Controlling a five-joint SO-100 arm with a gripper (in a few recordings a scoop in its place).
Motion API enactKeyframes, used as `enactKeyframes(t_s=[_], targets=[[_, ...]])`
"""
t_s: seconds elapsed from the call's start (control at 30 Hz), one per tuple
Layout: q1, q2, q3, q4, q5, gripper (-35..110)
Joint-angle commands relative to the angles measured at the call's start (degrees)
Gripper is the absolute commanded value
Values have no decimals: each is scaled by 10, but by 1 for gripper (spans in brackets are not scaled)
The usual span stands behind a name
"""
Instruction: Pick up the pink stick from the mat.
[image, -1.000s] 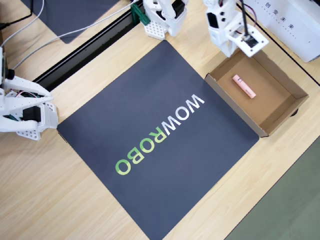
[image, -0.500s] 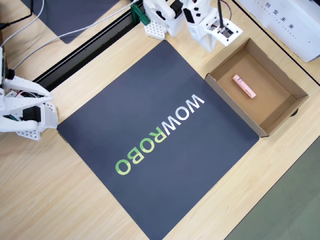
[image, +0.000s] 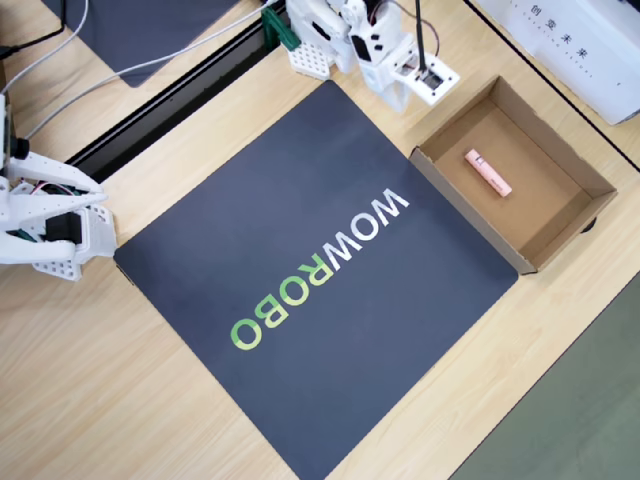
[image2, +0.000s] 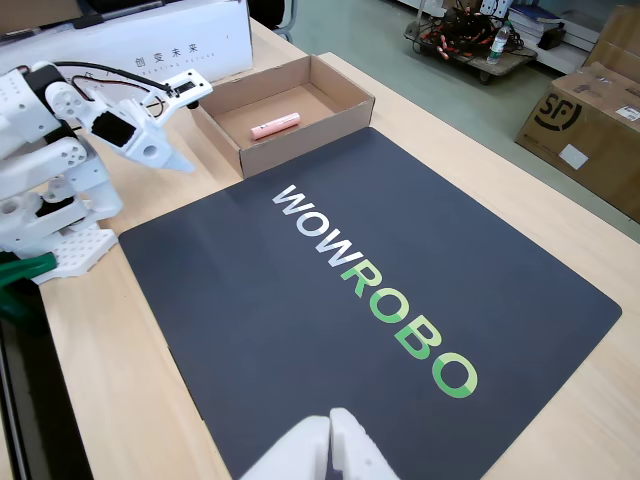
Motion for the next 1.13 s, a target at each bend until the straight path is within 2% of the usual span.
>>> enactKeyframes(t_s=[0.0,0.2,0.33,1.1], targets=[[2,35,32,10,-20,0],[8,46,44,40,-46,0],[5,46,44,94,-49,0],[-2,46,45,92,-36,0]])
